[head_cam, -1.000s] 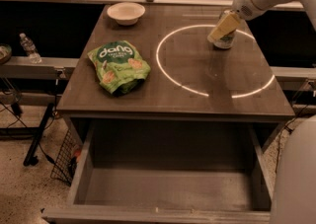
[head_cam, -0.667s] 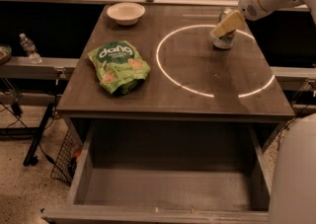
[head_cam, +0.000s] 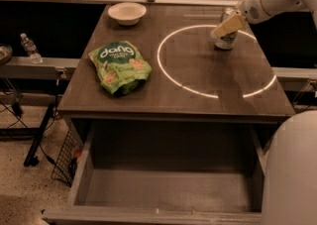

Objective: Place 7up can into top drawer

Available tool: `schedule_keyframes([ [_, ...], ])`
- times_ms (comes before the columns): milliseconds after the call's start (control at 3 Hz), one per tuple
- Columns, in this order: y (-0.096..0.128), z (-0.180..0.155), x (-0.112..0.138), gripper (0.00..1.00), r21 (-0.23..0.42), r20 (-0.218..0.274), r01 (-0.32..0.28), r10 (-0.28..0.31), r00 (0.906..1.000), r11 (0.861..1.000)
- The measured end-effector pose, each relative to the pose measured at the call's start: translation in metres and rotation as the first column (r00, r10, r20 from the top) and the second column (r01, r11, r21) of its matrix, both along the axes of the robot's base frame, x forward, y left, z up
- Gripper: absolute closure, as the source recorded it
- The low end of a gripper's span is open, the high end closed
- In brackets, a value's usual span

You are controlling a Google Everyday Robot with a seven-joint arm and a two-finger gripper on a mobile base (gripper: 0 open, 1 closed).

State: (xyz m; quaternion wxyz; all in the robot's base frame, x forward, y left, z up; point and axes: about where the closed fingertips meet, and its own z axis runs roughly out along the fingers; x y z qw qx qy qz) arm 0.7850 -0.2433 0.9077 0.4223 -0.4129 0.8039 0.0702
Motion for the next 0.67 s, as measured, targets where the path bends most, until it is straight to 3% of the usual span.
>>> schedule_keyframes([
  [333,0.014,-0.014,-0.009,0.41,0.035,-0.075,-0.042,0.045,0.9962,0.999],
  [667,0.037,-0.015,-0.026,0.65,0.05,-0.13,-0.129,0.135,0.9823,0.99],
])
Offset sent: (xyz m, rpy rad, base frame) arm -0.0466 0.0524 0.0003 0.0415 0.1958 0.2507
